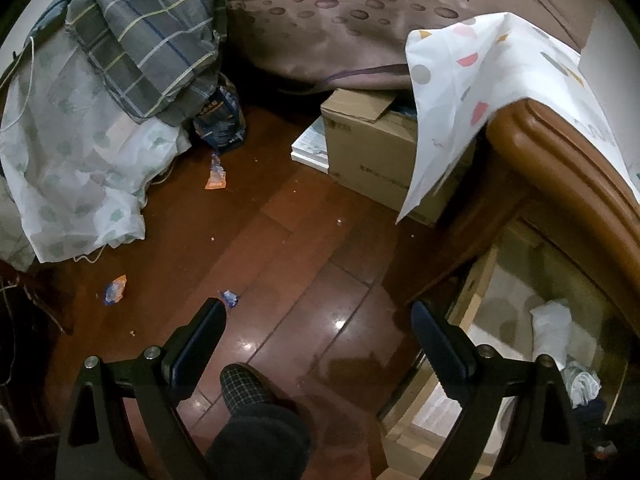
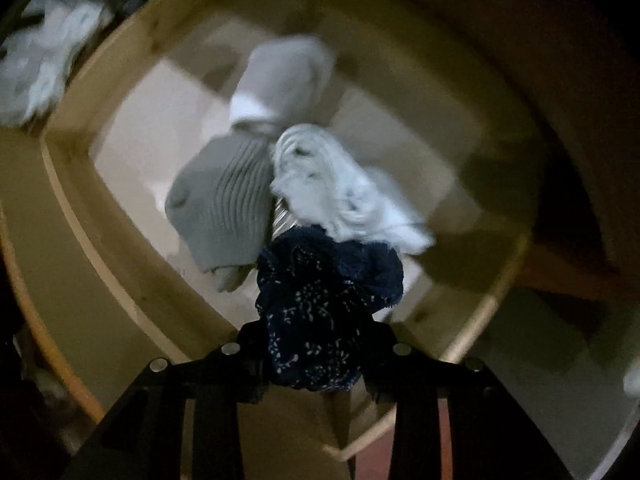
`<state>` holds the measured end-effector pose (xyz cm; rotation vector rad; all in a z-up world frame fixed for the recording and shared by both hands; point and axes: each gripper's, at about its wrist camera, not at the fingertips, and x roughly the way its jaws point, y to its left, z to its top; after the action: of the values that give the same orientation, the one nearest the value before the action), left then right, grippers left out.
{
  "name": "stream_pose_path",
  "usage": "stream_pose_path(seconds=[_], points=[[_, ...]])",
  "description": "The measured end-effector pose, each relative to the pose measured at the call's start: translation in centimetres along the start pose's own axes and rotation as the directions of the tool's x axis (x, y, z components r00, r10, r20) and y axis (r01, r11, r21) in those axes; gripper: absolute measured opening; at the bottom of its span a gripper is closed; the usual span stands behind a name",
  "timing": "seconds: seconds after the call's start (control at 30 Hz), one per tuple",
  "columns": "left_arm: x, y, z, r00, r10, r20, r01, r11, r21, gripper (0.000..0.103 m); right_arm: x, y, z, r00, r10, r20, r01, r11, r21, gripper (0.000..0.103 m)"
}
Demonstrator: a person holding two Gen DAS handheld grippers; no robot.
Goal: Take underwear out of drawer
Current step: 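Grasp the dark blue floral underwear with the right tool and lift, then grasp the grey knit sock with the left tool while the right tool holds the blue underwear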
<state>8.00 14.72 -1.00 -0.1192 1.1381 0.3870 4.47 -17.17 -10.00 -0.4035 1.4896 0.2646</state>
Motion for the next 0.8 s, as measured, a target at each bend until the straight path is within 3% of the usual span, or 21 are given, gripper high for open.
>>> stream_pose_path(seconds=[0.07,0.23,0.4,0.67,0.8], points=[[0.0,-0.3,-0.1,1.000,-0.007,-0.006,0.007,1.000,0.008,0.093,-1.5,-0.4,-0.8,0.998,0.004,0.069,-0.010,0.997,0.078,0.035],[0.0,-1.1,-0.5,1.000,-0.006,-0.001,0.007,1.000,0.029,0.093,-4.0,-2.5,-3.4,0.969,-0.107,0.221,0.033,0.949,0.314,0.035],[-0.3,-1.9,-1.3,1.000,-0.024,0.002,0.024,0.998,0.051,0.093,-4.0,-3.7,-6.4,0.944,-0.152,0.293,-0.029,0.846,0.532,0.035],[-0.8,-5.5,-3.7,0.996,-0.090,-0.028,0.093,0.979,0.183,0.093,-4.7,-6.8,-8.5,0.909,-0.283,0.304,0.026,0.770,0.638,0.035],[-1.5,-8.1,-4.9,0.992,-0.120,-0.042,0.126,0.959,0.255,0.093,-6.6,-7.6,-9.4,0.874,-0.354,0.333,0.057,0.756,0.653,0.035]])
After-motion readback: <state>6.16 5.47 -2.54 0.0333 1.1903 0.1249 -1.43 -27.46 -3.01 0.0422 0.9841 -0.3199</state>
